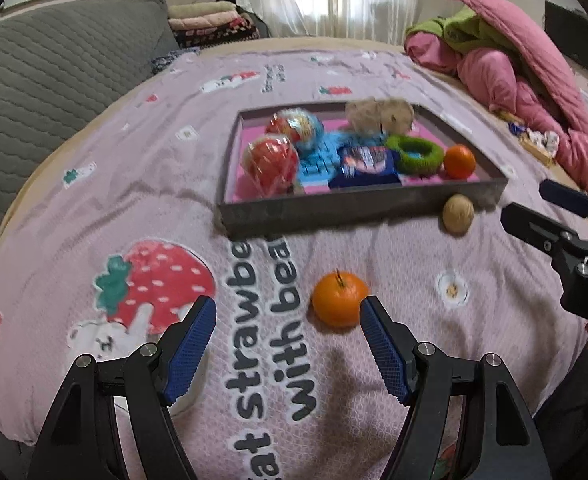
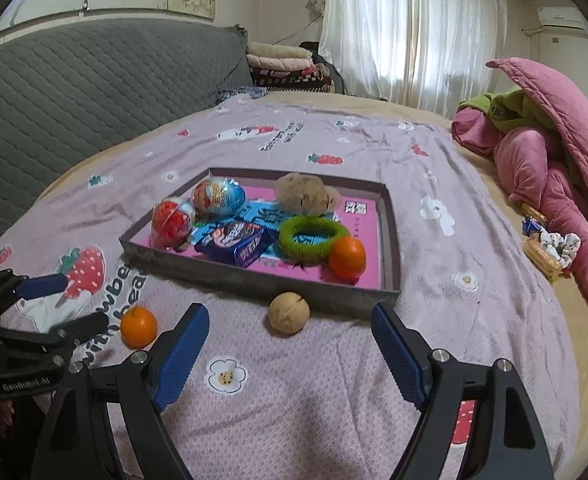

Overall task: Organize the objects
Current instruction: 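Grasp the orange on the cover with left tool while right tool grasps the walnut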

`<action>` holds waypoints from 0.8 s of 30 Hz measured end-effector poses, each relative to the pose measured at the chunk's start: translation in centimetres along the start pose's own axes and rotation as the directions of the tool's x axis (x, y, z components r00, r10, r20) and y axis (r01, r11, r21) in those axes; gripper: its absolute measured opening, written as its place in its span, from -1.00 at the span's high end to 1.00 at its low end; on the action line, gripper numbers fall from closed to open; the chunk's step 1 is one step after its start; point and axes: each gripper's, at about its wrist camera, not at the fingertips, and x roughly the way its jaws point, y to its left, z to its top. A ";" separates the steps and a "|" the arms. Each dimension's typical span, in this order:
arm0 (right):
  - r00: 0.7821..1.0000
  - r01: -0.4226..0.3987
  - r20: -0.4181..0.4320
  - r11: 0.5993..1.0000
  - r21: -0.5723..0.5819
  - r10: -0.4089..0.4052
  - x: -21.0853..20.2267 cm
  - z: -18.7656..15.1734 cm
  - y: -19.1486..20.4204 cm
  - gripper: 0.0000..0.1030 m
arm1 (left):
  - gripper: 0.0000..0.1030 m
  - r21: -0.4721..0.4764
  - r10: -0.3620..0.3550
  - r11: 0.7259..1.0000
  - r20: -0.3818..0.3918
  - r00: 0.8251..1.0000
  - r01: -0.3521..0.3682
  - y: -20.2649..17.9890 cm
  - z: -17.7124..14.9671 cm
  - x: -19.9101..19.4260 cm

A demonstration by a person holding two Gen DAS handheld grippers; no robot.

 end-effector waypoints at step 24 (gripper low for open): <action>0.994 0.008 -0.113 0.997 0.071 0.000 7.2 -1.0 -1.2 -0.44 | -0.45 -0.020 -0.069 0.997 -0.032 0.997 0.068 -1.4 -0.1 4.9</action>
